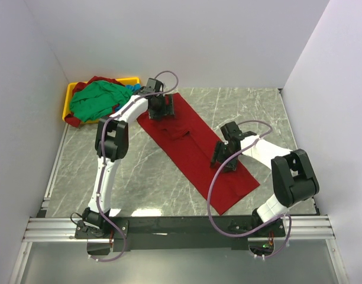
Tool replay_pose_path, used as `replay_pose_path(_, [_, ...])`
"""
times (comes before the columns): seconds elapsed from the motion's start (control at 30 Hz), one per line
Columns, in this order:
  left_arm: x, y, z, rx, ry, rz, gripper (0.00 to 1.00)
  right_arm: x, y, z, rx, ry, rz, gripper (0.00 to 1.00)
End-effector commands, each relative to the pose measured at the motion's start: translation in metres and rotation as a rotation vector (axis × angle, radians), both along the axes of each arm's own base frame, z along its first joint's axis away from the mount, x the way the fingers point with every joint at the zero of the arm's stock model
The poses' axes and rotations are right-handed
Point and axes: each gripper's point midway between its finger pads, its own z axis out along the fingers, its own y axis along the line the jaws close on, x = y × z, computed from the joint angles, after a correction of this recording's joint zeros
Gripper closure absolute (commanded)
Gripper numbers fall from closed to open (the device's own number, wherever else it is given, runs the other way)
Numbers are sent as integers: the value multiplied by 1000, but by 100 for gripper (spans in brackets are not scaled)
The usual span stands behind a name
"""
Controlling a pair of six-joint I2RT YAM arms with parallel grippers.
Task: Fold and stack the t-shirts
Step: Fold the tshirt
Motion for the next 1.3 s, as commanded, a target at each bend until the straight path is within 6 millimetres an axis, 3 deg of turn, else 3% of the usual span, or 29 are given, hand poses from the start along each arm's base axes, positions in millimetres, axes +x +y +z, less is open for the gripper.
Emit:
replay_pose_path(0.0, [-2, 19, 26, 23, -21, 40, 14, 13, -16, 16, -98, -76, 40, 33])
replay_pose_path(0.17, [-23, 22, 9, -7, 67, 94, 14, 14, -25, 3, -148, -82, 80, 33])
replay_pose_path(0.33, [-31, 19, -13, -24, 118, 93, 14, 5, -25, -13, -138, -56, 84, 33])
replay_pose_path(0.47, [-25, 10, -27, -54, 127, 69, 14, -6, -18, -19, -102, -24, 82, 33])
replay_pose_path(0.7, [-5, -18, -31, -141, 75, -39, 14, -28, 2, -21, -27, 27, 90, 33])
replay_pose_path(0.93, [-5, -47, -36, -188, 23, -169, 14, -34, 30, -18, 26, 46, 132, 33])
replay_pose_path(1.13, [1, -54, -19, -150, -30, -186, 14, -30, 51, -2, 12, 20, 179, 33])
replay_pose_path(1.27, [12, -47, 26, -123, -122, -137, 13, -19, 51, 22, -11, -47, 171, 33])
